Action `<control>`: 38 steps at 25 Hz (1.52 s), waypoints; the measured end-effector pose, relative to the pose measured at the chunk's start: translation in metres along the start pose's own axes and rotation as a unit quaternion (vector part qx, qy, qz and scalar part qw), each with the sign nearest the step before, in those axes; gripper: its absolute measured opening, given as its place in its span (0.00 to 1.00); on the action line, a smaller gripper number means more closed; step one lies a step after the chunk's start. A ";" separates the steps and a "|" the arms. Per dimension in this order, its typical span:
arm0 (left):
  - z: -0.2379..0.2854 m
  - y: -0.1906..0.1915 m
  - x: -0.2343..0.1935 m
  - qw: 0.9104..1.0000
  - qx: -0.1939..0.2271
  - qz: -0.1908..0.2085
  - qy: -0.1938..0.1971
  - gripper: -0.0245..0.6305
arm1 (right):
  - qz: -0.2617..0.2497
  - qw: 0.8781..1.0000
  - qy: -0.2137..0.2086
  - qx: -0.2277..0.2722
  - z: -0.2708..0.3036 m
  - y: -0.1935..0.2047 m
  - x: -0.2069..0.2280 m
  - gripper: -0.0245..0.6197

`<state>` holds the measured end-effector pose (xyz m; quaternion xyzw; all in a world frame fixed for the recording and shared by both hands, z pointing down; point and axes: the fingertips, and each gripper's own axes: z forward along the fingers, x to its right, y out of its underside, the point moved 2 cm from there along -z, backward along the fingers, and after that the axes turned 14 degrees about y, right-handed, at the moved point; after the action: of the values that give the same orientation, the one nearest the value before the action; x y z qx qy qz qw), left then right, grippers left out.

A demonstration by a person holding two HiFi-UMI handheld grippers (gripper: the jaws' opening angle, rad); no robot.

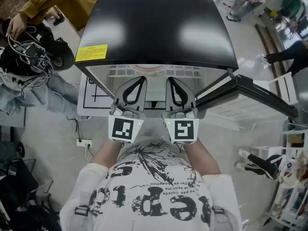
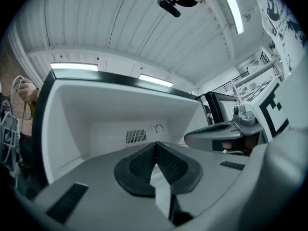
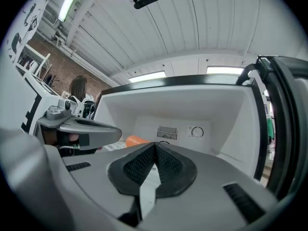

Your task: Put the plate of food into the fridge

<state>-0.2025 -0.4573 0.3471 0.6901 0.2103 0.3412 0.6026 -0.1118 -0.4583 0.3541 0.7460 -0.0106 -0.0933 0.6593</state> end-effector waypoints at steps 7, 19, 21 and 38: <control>-0.030 -0.002 0.007 1.000 0.010 -0.009 -0.025 0.05 | 0.003 1.000 -0.007 -0.006 -0.012 0.004 -0.020 0.04; -0.045 -0.007 0.006 1.000 0.006 -0.014 -0.002 0.05 | 0.019 0.999 0.002 -0.036 -0.027 0.016 -0.033 0.04; -0.046 -0.006 0.007 1.000 0.008 -0.021 0.000 0.05 | 0.017 0.999 -0.001 -0.032 -0.027 0.014 -0.035 0.04; -0.046 -0.007 0.007 1.000 0.012 -0.020 0.002 0.05 | 0.023 0.999 -0.013 -0.024 -0.025 0.009 -0.041 0.04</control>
<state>-0.2299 -0.4195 0.3436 0.6924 0.2288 0.3280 0.6006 -0.1474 -0.4296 0.3708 0.7283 -0.0339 -0.0882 0.6787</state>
